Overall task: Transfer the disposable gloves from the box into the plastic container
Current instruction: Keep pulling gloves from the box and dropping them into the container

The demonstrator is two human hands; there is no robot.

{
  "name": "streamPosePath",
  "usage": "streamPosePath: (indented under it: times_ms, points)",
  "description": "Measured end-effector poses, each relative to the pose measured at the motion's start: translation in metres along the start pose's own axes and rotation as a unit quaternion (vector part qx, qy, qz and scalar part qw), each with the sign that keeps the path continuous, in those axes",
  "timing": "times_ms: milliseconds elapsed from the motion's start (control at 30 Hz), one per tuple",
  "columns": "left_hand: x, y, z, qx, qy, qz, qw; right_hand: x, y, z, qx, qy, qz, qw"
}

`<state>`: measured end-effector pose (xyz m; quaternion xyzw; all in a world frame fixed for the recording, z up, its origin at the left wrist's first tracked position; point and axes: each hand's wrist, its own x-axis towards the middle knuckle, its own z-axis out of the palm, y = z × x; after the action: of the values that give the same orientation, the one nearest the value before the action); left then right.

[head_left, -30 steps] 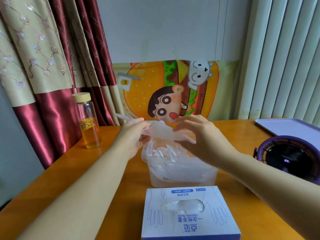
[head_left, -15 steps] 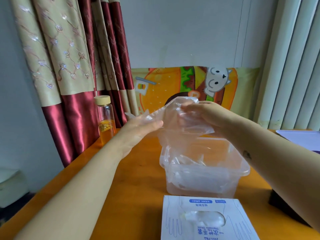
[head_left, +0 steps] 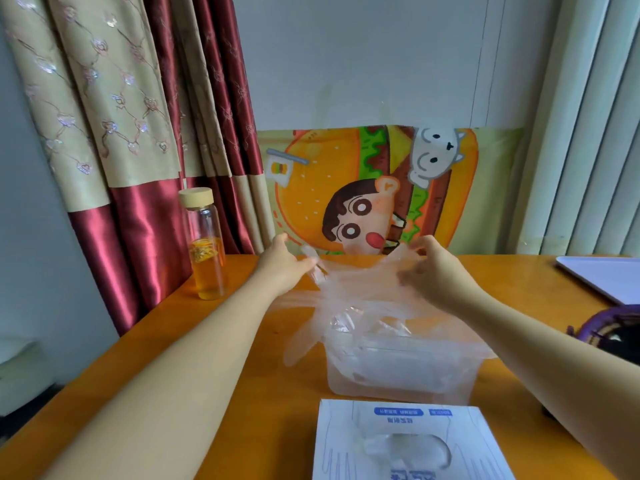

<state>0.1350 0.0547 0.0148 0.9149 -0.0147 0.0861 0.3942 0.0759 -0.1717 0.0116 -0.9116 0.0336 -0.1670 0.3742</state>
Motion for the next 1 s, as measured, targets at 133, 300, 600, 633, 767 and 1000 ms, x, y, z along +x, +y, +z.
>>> streamPosePath:
  times_ms: [133, 300, 600, 633, 767, 1000]
  points:
    - [-0.010, 0.026, 0.012, 0.076, 0.141, 0.153, 0.975, 0.000, 0.024, -0.001, -0.155, 0.037, -0.014, 0.987]
    - [-0.033, 0.066, 0.037, 0.195, -0.244, 0.148, 0.938, -0.001, 0.042, -0.004, -0.296, 0.014, -0.017, 0.955]
    - [-0.025, 0.068, 0.082, 0.378, -0.376, 0.066, 0.843, -0.003, 0.039, -0.007, -0.318, 0.005, -0.180, 0.931]
    - [-0.025, 0.068, 0.084, 0.385, -0.375, 0.064, 0.841, -0.002, 0.037, -0.004, -0.302, -0.071, -0.159, 0.937]
    - [-0.021, 0.067, 0.094, 0.423, -0.419, 0.052, 0.802, 0.011, 0.040, 0.012, -0.329, -0.348, -0.039, 0.877]
    - [-0.015, 0.050, 0.112, 0.438, -0.456, 0.099, 0.769, 0.021, 0.052, 0.024, -0.423, -0.439, 0.013, 0.793]
